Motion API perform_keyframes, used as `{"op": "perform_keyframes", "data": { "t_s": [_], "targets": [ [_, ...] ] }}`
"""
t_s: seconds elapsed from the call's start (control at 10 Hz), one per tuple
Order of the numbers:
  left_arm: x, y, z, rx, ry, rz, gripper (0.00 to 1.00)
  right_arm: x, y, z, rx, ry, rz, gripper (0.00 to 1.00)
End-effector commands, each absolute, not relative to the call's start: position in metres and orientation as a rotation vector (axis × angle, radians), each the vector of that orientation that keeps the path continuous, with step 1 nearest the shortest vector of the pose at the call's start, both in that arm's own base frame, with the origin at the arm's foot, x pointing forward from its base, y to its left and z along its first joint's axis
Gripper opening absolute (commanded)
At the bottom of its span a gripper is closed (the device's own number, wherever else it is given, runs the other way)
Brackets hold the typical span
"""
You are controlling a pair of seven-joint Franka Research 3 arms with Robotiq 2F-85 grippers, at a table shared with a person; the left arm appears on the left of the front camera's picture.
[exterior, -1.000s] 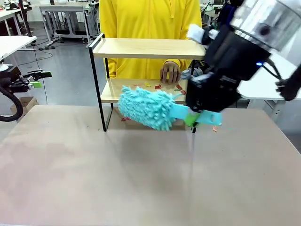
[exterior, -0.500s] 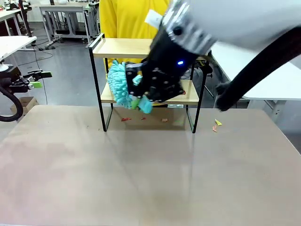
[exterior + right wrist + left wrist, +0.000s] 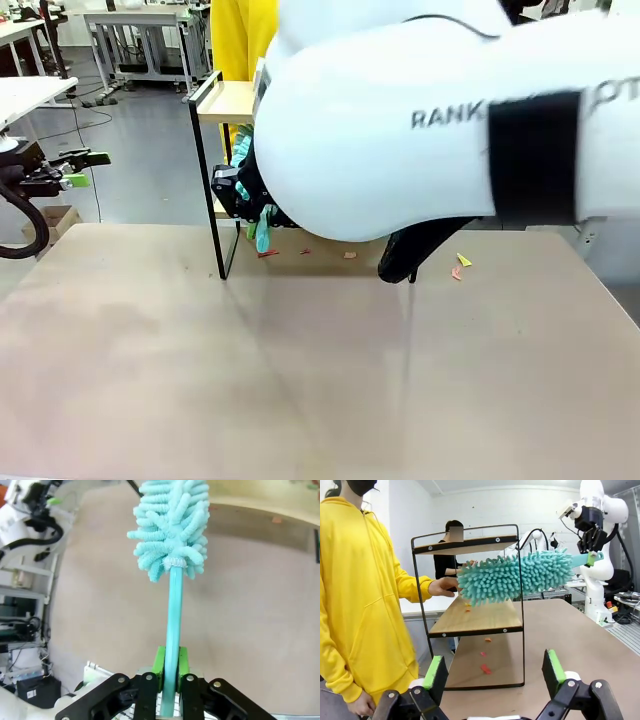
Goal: Clean the shelf.
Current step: Clean the specific section of the Shelf indicated by the human with the Duster.
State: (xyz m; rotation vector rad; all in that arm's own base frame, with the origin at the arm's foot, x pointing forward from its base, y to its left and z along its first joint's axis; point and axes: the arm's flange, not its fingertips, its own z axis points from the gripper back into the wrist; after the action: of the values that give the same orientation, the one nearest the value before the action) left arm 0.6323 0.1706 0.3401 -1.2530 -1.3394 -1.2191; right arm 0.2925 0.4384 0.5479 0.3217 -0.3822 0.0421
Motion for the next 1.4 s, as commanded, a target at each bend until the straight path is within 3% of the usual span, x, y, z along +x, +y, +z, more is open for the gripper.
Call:
{"op": "perform_keyframes", "data": {
  "t_s": [0.0, 0.7, 1.0, 1.1, 1.3],
  "targets": [
    [0.631, 0.170, 0.343, -1.246, -1.340, -1.218, 1.00, 0.315, 0.474, 0.549, 0.262, -0.408, 0.007, 0.13],
    [0.631, 0.170, 0.343, -1.246, -1.340, -1.218, 1.00, 0.374, 0.493, 0.512, 0.247, -0.324, 0.059, 0.13],
    [0.631, 0.170, 0.343, -1.246, -1.340, -1.218, 1.00, 0.373, 0.488, 0.514, 0.273, -0.228, 0.046, 0.13],
    [0.631, 0.170, 0.343, -1.246, -1.340, -1.218, 1.00, 0.377, 0.485, 0.498, 0.251, -0.311, 0.060, 0.13],
    [0.631, 0.170, 0.343, -1.246, -1.340, -1.218, 1.00, 0.377, 0.485, 0.498, 0.251, -0.311, 0.060, 0.13]
  ]
}}
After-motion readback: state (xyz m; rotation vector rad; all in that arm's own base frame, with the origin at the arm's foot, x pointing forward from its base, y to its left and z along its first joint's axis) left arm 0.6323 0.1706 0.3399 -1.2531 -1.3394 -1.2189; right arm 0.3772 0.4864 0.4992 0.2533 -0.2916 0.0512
